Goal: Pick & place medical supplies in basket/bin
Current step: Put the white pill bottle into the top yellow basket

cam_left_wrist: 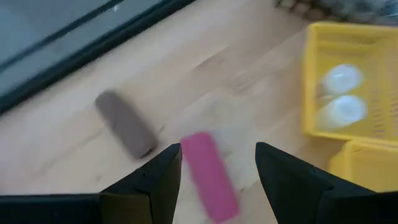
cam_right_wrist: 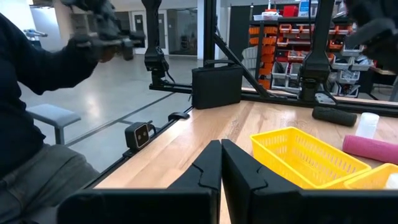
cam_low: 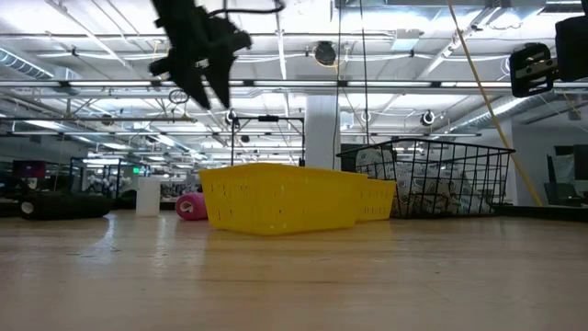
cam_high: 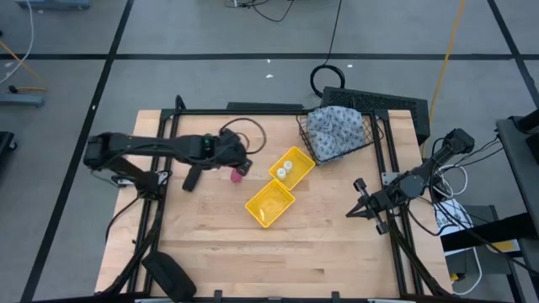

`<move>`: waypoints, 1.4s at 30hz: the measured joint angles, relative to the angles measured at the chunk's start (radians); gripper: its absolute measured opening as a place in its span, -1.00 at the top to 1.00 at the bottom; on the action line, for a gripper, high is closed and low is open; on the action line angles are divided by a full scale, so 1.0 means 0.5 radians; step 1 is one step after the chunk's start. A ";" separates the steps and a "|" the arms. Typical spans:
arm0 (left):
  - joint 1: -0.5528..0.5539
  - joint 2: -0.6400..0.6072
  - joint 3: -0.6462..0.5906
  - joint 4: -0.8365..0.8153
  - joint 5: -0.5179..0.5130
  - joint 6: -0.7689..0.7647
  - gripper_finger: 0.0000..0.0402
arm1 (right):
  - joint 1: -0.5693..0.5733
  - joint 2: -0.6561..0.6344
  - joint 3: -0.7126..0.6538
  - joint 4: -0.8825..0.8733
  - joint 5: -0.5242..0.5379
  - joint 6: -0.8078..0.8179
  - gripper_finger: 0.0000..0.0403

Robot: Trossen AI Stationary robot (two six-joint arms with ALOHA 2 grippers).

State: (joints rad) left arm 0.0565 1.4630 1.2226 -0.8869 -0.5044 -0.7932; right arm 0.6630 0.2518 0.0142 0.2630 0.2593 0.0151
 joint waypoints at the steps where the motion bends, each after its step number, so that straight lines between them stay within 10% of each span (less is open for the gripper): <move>1: 0.005 -0.044 -0.074 -0.001 0.012 -0.060 -0.05 | 0.000 0.000 0.000 0.002 0.001 0.000 1.00; 11: 0.072 -0.224 -0.545 -0.004 0.221 -0.411 -0.05 | 0.000 0.000 0.000 0.002 0.000 0.000 1.00; 42: 0.319 -0.216 -0.751 -0.048 0.319 -0.471 -0.42 | 0.000 0.000 0.000 0.002 0.000 0.000 1.00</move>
State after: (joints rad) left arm 0.2161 1.3548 0.8471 -0.9108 -0.3450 -1.0286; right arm 0.6628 0.2516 0.0143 0.2638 0.2592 0.0150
